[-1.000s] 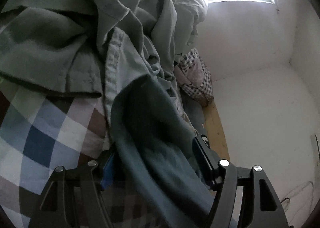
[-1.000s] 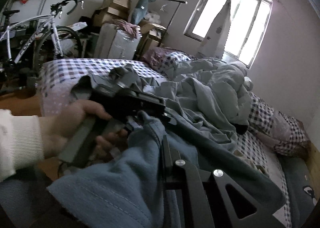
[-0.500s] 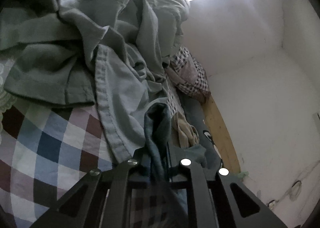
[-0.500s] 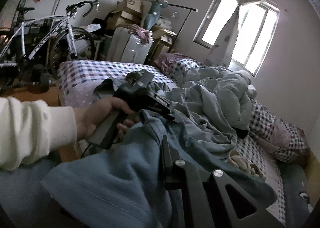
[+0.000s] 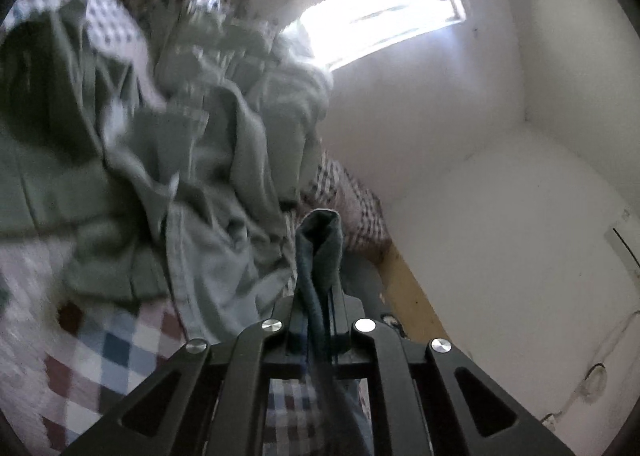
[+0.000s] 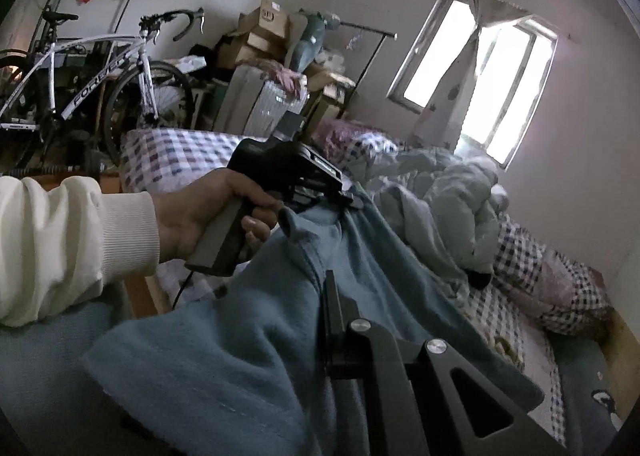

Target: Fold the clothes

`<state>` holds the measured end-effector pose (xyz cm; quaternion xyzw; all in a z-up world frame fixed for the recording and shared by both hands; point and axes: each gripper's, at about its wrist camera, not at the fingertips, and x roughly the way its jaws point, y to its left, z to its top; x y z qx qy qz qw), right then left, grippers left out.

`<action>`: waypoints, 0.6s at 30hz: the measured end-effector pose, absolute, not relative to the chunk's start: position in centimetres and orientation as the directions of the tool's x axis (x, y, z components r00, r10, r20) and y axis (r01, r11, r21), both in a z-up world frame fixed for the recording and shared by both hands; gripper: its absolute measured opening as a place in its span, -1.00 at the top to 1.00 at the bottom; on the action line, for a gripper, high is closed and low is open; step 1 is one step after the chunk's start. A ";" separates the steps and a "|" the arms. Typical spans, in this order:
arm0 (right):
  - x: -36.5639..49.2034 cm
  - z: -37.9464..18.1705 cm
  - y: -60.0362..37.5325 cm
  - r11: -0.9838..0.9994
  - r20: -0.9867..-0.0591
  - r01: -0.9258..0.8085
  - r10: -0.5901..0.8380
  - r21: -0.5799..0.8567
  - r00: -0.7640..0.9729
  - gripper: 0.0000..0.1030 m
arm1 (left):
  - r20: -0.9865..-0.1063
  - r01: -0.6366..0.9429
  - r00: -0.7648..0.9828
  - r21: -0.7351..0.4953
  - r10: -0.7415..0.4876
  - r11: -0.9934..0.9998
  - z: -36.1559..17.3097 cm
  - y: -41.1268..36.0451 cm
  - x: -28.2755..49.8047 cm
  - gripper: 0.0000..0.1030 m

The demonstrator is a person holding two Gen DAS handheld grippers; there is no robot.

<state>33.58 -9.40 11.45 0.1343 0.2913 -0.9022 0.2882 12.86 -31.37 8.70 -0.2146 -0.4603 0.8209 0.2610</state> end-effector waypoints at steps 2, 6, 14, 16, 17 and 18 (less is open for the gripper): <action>34.0 12.0 -10.4 -0.654 -0.387 0.606 -0.468 -0.453 -0.795 0.95 | -0.103 -0.240 -0.786 -0.858 0.610 -0.454 10.3 -32.4 12.7 0.90; 34.9 13.2 -12.6 -0.638 -0.338 0.628 -0.530 -0.446 -0.778 0.95 | -0.054 -0.272 -0.815 -0.843 0.576 -0.464 14.1 -35.5 14.4 0.90; 35.6 14.2 -16.2 -0.640 -0.253 0.700 -0.655 -0.315 -0.712 0.95 | -0.142 -0.179 -0.888 -0.769 0.437 -0.613 17.8 -40.5 17.2 0.90; 34.6 13.2 -16.6 -0.654 -0.270 0.712 -0.659 -0.256 -0.702 0.95 | -0.182 -0.165 -0.880 -0.749 0.438 -0.641 17.7 -39.5 16.6 0.90; 34.2 12.7 -16.7 -0.662 -0.278 0.713 -0.658 -0.230 -0.700 0.95 | -0.204 -0.159 -0.873 -0.741 0.444 -0.653 17.7 -38.8 16.2 0.90; 33.8 12.1 -16.4 -0.674 -0.282 0.710 -0.655 -0.204 -0.701 0.95 | -0.226 -0.154 -0.865 -0.732 0.449 -0.664 17.6 -38.1 15.8 0.90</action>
